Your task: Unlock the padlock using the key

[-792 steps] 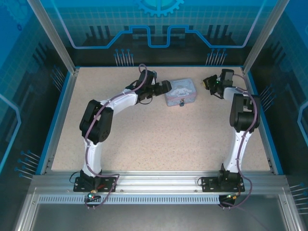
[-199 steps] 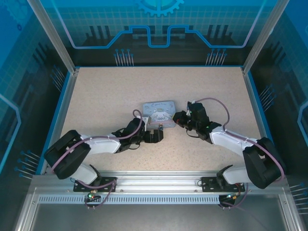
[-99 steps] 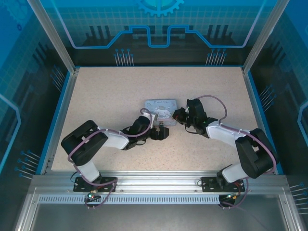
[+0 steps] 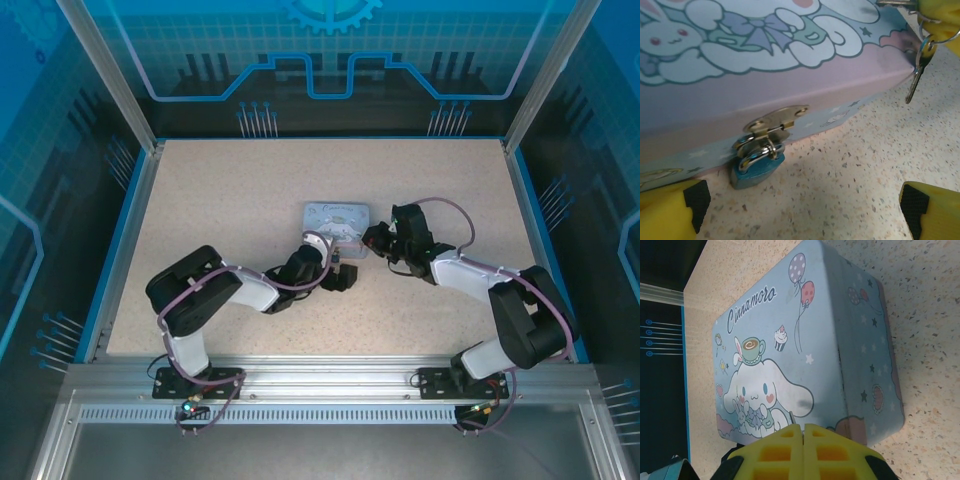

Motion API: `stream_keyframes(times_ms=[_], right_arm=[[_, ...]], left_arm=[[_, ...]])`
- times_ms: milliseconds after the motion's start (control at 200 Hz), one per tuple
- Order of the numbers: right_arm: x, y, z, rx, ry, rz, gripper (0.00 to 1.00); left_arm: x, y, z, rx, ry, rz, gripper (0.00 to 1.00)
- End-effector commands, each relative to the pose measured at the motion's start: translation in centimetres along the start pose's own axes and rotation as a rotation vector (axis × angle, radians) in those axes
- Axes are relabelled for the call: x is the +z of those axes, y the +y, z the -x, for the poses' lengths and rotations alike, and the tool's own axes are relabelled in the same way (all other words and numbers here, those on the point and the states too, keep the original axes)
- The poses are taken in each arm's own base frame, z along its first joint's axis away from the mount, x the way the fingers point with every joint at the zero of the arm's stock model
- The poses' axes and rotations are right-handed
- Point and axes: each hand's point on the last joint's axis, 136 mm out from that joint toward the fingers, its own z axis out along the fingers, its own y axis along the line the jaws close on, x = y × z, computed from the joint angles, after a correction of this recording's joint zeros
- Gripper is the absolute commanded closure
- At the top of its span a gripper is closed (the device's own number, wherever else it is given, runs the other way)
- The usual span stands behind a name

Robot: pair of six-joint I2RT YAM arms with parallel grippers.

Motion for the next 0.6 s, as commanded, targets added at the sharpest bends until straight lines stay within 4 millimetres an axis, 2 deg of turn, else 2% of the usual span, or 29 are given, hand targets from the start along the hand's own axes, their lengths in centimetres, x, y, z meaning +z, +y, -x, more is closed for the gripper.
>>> stream_keyframes(times_ms=[0,145,290,405,485,595], right_arm=[[0.1,0.3,0.4,0.012,-0.002,0.018,1.0],[0.1,0.1,0.4,0.012,0.001,0.011,1.0],[0.0,-0.1,0.4,0.008,-0.001,0.002,1.0],[0.0,-0.2,0.5,0.008,-0.002,-0.004,1.0],[0.0,-0.2,0.5,0.006,-0.004,-0.005,1.0],[-0.1,-0.4,0.5,0.006,-0.005,-0.011,1.0]], left_arm=[[1.0,0.6,-0.5,0.048,-0.007,0.045,0.01],[1.7,-0.2,-0.4,0.057,-0.01,0.023,0.01],[1.6,-2.6,0.4,0.044,-0.007,-0.083,0.01],[1.0,-4.5,1.8,0.023,-0.013,-0.163,0.01],[0.8,-5.1,2.5,-0.002,-0.022,-0.2,0.01],[0.8,-4.9,3.0,-0.044,-0.031,-0.213,0.01]])
